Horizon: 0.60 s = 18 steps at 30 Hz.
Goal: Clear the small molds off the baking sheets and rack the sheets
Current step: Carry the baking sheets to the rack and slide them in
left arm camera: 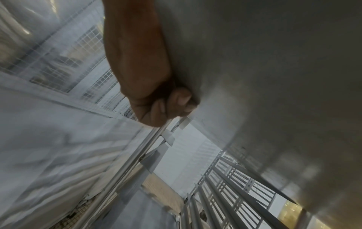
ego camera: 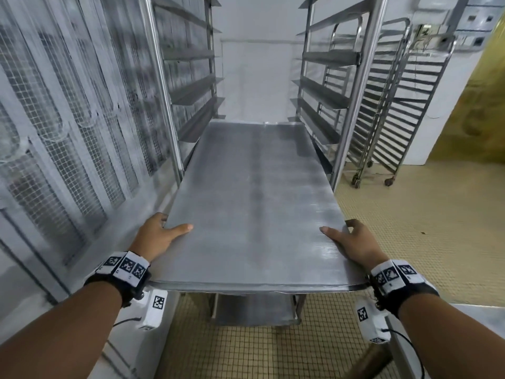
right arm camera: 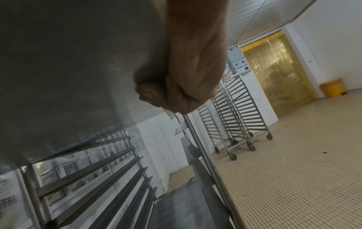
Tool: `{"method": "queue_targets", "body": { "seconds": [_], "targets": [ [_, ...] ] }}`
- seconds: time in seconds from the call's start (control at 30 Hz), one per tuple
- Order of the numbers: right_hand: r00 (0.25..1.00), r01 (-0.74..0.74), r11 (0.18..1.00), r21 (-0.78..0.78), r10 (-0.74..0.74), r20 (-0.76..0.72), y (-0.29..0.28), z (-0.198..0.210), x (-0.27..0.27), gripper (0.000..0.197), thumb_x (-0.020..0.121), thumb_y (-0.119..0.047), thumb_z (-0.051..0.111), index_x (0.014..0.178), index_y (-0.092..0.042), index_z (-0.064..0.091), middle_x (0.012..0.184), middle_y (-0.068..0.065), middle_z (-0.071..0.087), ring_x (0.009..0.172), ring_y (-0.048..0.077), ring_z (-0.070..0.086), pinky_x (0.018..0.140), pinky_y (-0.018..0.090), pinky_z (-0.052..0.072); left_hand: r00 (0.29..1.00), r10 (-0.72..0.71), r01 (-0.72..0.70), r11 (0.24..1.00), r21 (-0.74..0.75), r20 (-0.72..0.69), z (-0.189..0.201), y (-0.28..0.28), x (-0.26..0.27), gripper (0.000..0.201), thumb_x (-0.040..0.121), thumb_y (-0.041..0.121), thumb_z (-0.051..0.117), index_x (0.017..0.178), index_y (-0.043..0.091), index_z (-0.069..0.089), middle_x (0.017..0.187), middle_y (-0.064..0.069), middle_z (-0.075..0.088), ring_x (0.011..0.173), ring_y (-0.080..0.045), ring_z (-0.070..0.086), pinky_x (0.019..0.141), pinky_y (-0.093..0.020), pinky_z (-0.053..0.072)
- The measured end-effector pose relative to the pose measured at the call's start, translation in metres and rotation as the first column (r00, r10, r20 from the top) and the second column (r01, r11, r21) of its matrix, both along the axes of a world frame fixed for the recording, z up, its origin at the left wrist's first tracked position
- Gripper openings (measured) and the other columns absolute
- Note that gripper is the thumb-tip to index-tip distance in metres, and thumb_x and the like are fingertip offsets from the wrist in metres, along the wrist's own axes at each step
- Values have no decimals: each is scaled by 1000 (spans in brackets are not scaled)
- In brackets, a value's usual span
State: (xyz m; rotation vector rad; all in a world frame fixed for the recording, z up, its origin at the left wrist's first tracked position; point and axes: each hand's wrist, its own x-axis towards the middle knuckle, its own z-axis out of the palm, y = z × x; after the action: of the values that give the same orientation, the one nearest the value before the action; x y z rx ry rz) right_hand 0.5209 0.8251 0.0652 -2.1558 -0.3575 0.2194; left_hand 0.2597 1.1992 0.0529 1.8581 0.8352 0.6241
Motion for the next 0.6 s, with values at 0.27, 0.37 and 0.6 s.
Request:
{"method": "queue_targets", "body": {
  "seconds": [0.27, 0.37, 0.6],
  "targets": [
    [1000, -17, 1000, -10, 17, 18, 35, 14, 45, 59, 75, -52, 81, 109, -9, 60, 93, -1, 68, 77, 9, 62, 58, 22, 42, 997, -11, 12, 1000, 19, -82, 15, 43, 45, 72, 55, 61, 90, 103, 12, 67, 97, -6, 76, 84, -24, 75, 81, -48, 61],
    [998, -28, 997, -70, 31, 47, 43, 24, 55, 58, 77, -55, 78, 108, -9, 62, 87, -4, 65, 72, 6, 59, 56, 21, 40, 996, -29, 30, 999, 11, -90, 24, 52, 57, 51, 67, 47, 90, 97, 10, 70, 91, -6, 77, 80, -25, 75, 80, -47, 61],
    [995, -83, 988, -128, 89, 48, 38, 28, 57, 56, 80, -58, 73, 113, -13, 67, 104, 3, 72, 86, 22, 68, 89, 40, 54, 984, -55, 71, 993, 90, -171, 32, 62, 48, 69, 73, 51, 84, 127, 15, 60, 111, -4, 71, 98, -23, 70, 92, -44, 56]
  ]
}}
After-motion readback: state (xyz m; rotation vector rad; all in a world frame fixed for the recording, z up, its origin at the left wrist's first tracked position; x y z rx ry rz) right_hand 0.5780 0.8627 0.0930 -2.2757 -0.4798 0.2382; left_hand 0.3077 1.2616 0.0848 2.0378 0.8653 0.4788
